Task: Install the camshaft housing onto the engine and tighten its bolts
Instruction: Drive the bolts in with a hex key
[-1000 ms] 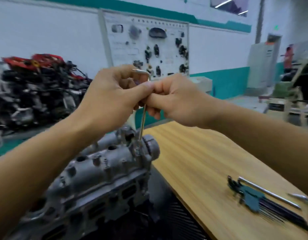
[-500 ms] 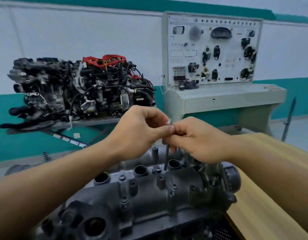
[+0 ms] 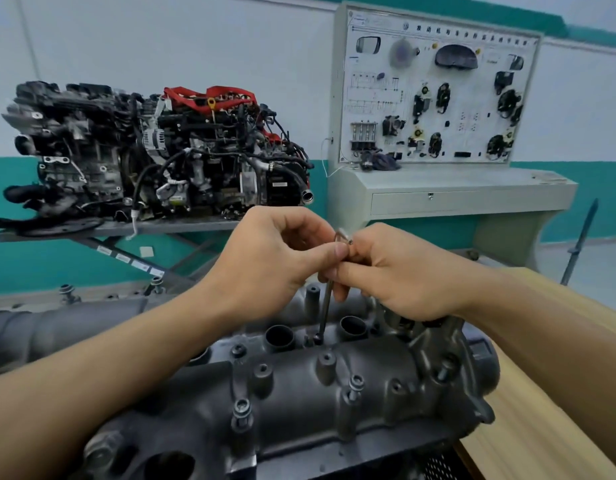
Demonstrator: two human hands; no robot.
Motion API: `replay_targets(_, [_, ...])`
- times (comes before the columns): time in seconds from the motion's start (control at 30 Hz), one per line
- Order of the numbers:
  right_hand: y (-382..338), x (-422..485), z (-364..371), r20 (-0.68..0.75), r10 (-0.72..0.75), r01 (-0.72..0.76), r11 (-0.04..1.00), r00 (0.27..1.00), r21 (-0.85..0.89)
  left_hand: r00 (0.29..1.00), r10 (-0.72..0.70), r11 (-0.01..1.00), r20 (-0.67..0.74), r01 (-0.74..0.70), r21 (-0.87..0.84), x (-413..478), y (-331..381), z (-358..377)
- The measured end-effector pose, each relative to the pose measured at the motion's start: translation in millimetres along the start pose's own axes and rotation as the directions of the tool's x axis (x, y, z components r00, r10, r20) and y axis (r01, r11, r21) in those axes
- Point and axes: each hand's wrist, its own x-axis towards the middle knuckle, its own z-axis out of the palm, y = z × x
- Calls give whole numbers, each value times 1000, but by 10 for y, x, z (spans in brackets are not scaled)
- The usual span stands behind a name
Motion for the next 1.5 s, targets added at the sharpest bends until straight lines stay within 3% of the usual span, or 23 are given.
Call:
replay_targets(0.57, [-22, 36, 64, -14, 21, -20, 999, 1000, 51, 998, -43, 999, -52, 44, 29, -32, -51, -33])
replay_targets(1.0, [9, 5, 50, -46, 46, -42, 996, 998, 72, 1000, 11, 989, 24, -14, 149, -118, 67, -22])
replay_targets(1.23, [52, 12, 58, -47, 26, -22, 997, 999, 68, 998, 51, 997, -43, -49, 67, -87, 69, -31])
replay_targets(1.5, [60, 2, 70, 2, -10, 10, 999, 1000, 52, 998, 49, 998, -27, -48, 35, -94, 69, -36])
